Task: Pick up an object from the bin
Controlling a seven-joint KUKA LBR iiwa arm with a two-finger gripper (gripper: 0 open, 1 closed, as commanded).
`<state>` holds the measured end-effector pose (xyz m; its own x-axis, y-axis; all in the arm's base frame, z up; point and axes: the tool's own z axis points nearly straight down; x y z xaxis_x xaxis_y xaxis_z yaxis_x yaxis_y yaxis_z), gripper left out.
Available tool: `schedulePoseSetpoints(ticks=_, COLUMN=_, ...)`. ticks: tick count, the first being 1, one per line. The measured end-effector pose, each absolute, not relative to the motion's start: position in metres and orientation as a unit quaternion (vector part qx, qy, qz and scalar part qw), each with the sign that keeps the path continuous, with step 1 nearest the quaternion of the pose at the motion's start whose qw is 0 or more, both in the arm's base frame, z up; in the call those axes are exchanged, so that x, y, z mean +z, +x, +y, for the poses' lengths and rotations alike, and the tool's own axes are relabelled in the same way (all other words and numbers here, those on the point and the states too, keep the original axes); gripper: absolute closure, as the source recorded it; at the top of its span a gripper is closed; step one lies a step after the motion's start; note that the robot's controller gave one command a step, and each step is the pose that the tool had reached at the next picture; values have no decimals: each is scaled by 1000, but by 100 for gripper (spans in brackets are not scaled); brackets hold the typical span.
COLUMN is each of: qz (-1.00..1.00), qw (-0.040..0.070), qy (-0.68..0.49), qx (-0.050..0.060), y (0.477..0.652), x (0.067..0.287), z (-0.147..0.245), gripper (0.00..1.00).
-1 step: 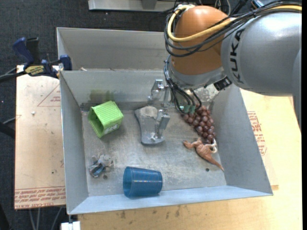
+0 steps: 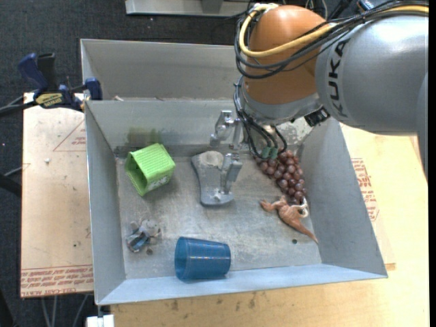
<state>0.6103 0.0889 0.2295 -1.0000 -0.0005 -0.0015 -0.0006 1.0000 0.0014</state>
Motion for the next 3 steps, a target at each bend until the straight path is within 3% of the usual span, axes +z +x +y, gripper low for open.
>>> schedulePoseSetpoints(ticks=1, qz=1000, qw=3, qy=7, qx=1, y=600, x=173, z=48, gripper=0)
schedulePoseSetpoints(ticks=2, qz=999, qw=-2, qy=53, qx=0, y=595, x=131, z=23, gripper=0)
schedulePoseSetpoints(ticks=3, qz=1000, qw=0, qy=9, qx=0, y=594, x=123, z=44, gripper=0)
